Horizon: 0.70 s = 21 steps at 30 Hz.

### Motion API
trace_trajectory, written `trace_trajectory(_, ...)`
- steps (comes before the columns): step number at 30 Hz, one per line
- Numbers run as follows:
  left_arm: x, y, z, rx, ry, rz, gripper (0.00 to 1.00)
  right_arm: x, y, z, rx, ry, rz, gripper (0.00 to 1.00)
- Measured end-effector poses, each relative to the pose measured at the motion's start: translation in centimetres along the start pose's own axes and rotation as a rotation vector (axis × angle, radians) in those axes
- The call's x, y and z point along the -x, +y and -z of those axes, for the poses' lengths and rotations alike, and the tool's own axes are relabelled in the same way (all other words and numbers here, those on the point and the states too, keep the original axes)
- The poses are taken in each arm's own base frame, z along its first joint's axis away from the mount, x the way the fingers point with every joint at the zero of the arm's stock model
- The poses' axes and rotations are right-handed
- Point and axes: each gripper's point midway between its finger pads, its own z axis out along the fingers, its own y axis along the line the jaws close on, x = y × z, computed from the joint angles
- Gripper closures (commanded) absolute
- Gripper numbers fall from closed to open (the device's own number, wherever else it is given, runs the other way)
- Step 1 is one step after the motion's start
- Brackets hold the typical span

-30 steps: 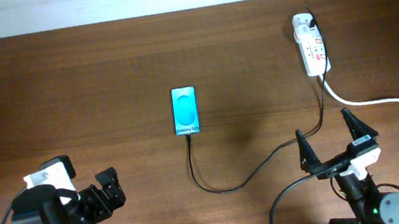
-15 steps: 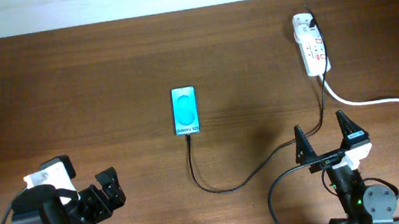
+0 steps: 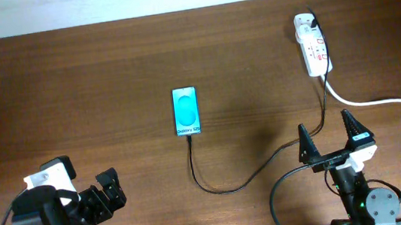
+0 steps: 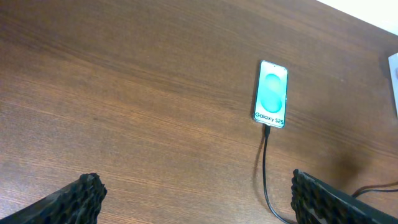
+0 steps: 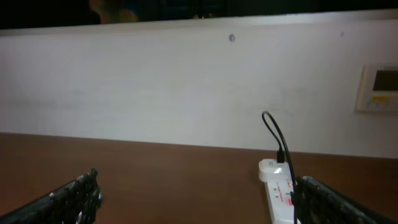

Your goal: Plug charger to phone and switch on socket

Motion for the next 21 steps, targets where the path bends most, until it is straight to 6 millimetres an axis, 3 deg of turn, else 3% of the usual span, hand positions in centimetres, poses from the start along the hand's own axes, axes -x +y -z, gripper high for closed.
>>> trace_trajectory(3,0.0,0.0,0.0,0.000,0.000,0.000,0.01,-2.5,-0.2,0.1,-0.009,0.099,-0.031,0.02)
trace_trajectory(7,0.0,0.0,0.0,0.000,0.000,0.000,0.01,-5.3,-2.0,0.7,-0.124,0.209,-0.099,0.02)
trace_trajectory(11,0.0,0.0,0.0,0.000,0.000,0.000,0.01,-5.4,-2.9,0.8,-0.184,0.205,-0.139,0.02)
trace_trajectory(21,0.0,0.0,0.0,0.000,0.000,0.000,0.01,-5.4,-3.2,0.9,-0.198,0.203,-0.153,0.02)
